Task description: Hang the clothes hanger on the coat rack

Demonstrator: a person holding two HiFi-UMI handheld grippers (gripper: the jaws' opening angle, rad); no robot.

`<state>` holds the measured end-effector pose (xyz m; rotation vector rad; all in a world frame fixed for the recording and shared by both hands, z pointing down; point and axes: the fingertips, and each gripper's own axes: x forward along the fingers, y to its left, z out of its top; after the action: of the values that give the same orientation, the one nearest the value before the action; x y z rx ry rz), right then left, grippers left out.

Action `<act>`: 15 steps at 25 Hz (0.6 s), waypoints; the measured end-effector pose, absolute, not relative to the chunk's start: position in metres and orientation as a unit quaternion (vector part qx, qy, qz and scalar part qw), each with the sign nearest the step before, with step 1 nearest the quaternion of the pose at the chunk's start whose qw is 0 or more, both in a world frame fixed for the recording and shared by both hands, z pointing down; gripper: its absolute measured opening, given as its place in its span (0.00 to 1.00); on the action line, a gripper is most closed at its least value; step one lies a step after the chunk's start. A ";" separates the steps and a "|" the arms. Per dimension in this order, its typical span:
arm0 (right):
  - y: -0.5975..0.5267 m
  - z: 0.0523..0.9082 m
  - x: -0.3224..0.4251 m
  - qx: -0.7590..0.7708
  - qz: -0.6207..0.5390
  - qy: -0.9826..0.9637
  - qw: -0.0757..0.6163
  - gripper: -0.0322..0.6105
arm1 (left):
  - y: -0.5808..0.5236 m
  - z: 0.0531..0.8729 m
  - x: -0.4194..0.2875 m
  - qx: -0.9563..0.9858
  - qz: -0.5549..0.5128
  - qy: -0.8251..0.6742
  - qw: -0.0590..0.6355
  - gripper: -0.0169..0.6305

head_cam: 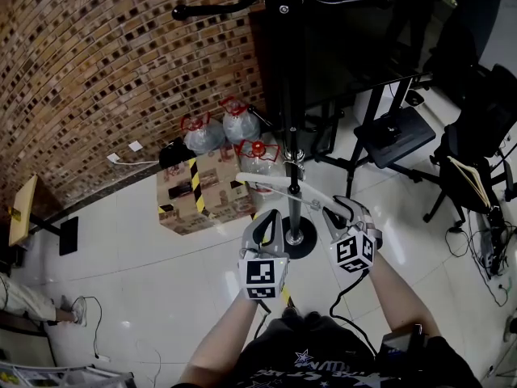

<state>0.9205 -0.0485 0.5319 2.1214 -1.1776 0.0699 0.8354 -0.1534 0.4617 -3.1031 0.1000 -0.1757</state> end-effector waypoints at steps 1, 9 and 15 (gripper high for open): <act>-0.049 0.532 0.921 0.818 0.030 -0.456 0.348 0.31 | -0.154 0.461 0.836 -0.998 -0.056 0.032 0.016 0.03; -0.053 0.513 0.921 0.830 0.016 -0.454 0.324 0.37 | -0.156 0.456 0.837 -0.998 -0.050 0.030 0.015 0.03; -0.049 0.452 0.914 0.861 -0.043 -0.433 0.263 0.31 | -0.152 0.434 0.829 -0.999 -0.023 0.034 0.010 0.03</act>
<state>0.9145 -0.0495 0.4516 2.3283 -1.1724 -0.1161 0.8292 -0.1523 0.4336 -3.1181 0.1064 -0.0720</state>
